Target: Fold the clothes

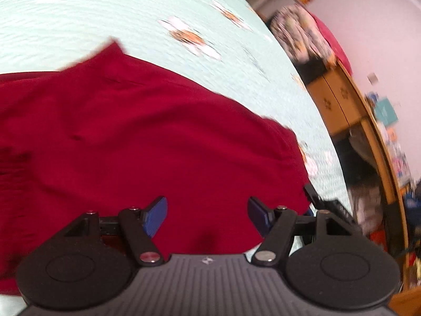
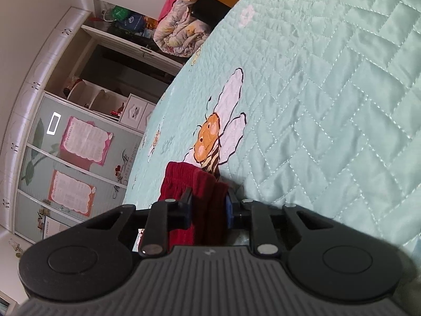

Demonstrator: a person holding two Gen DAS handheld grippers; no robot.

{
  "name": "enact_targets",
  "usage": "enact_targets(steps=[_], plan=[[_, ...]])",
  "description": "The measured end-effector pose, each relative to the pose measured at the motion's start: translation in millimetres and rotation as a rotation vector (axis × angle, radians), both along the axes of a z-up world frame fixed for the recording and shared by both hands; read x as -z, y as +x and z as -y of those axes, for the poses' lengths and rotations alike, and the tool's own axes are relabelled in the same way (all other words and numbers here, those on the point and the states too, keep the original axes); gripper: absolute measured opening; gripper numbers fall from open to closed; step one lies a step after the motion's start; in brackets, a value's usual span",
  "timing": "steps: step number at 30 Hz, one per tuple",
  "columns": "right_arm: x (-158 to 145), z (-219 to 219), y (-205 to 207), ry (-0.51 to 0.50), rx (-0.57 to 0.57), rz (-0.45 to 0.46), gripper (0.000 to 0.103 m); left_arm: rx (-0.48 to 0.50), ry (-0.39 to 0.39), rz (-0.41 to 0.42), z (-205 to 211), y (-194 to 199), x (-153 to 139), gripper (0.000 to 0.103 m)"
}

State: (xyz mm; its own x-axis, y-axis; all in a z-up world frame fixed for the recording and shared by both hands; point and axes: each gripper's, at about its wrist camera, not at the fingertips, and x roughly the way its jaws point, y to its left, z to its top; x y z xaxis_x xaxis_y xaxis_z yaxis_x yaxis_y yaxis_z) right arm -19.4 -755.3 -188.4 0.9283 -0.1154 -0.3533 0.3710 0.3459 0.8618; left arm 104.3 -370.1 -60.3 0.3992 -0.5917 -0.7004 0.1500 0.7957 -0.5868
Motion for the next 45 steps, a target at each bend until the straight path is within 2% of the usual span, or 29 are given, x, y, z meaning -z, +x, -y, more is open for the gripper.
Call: enact_targets(steps=[6,10,13,17,23,27,30,34,38,41,43,45], plan=[[-7.3,-12.5,1.8,-0.106,0.019,-0.035,0.022,-0.12,-0.058,-0.003,-75.2,-9.3,-12.7,0.07],[-21.7,-30.4,3.6,-0.262,0.028,-0.087,0.022,-0.195,-0.1,0.001,-125.6,-16.9,-21.1,0.07],[-35.8,-45.5,6.6,-0.381,0.021,-0.11,0.022,-0.216,-0.137,0.017,-156.4,-29.9,-29.7,0.07],[-55.9,-54.8,7.7,-0.434,-0.014,-0.105,0.021,-0.228,-0.186,0.023,-202.8,-50.5,-33.2,0.07],[-116.4,-80.9,2.4,-0.512,-0.075,-0.045,0.021,-0.276,-0.274,0.01,-270.1,-76.1,-25.2,0.07],[-163.1,-121.6,1.1,-0.617,-0.13,0.014,0.021,-0.315,-0.328,0.019,-306.2,-89.8,-20.8,0.07],[-189.8,-162.3,3.8,-0.706,-0.198,0.066,0.021,-0.354,-0.368,0.019,-329.8,-98.0,-16.3,0.07],[-218.6,-240.9,2.2,-0.874,-0.344,0.145,0.021,-0.396,-0.416,0.027,-358.3,-108.2,-13.1,0.071],[-224.1,-339.4,-9.6,-1.061,-0.534,0.235,0.021,-0.425,-0.462,0.042,-381.6,-116.5,-8.8,0.072],[-205.4,-423.1,-16.5,-1.199,-0.724,0.284,0.021,-0.442,-0.481,0.036,-395.7,-120.3,0.5,0.073],[-173.4,-482.6,-13.5,-1.311,-0.867,0.274,0.021,-0.456,-0.498,0.02,-404.6,-122.8,10.3,0.073],[-127.8,-529.9,-10.0,-1.442,-1.003,0.23,0.021,-0.472,-0.518,0.0,-411.8,-126.4,19.8,0.073]])
